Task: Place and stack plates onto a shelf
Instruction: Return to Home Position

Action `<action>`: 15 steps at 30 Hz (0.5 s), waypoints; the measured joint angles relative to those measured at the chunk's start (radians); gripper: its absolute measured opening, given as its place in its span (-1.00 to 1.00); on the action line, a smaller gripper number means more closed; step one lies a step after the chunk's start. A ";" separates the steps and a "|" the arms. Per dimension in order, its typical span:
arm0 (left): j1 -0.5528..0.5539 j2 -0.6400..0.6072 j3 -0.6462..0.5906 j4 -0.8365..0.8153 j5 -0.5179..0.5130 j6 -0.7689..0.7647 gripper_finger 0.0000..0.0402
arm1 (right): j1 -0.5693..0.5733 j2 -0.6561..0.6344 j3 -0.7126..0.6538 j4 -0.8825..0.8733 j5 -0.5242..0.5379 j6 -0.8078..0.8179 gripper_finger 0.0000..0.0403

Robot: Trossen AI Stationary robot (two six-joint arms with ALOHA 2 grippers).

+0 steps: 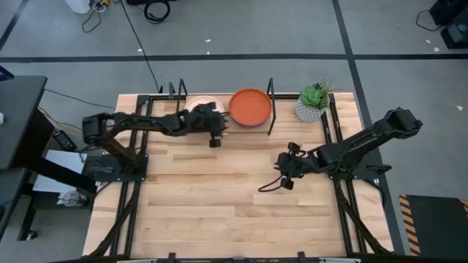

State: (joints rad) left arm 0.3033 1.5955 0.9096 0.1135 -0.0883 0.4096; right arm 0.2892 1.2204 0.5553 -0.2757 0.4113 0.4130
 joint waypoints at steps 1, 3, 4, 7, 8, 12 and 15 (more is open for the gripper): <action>0.003 -0.026 -0.033 0.015 -0.002 -0.002 -0.43 | 0.005 -0.007 0.014 -0.031 -0.007 0.032 -0.60; 0.006 -0.085 -0.094 0.040 -0.002 0.011 -0.46 | 0.020 -0.024 0.021 -0.031 -0.005 0.069 -0.60; 0.005 -0.112 -0.120 0.060 0.001 0.018 -0.48 | 0.025 -0.029 0.020 -0.015 0.003 0.071 -0.60; 0.004 -0.199 -0.204 0.152 0.008 0.030 -0.49 | 0.035 -0.044 0.020 0.044 -0.002 0.025 -0.60; 0.005 -0.228 -0.233 0.208 0.015 0.028 -0.49 | 0.036 -0.054 0.020 0.063 -0.012 -0.008 -0.60; 0.001 -0.329 -0.362 0.341 0.053 0.001 -0.49 | 0.017 -0.148 0.020 0.059 -0.034 -0.132 -0.61; -0.005 -0.400 -0.431 0.352 0.061 -0.038 -0.49 | -0.020 -0.256 0.013 0.053 -0.086 -0.206 -0.64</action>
State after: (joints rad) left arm 0.2981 1.1956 0.4788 0.4656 -0.0269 0.3714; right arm 0.2696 0.9648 0.5680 -0.2224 0.3256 0.2065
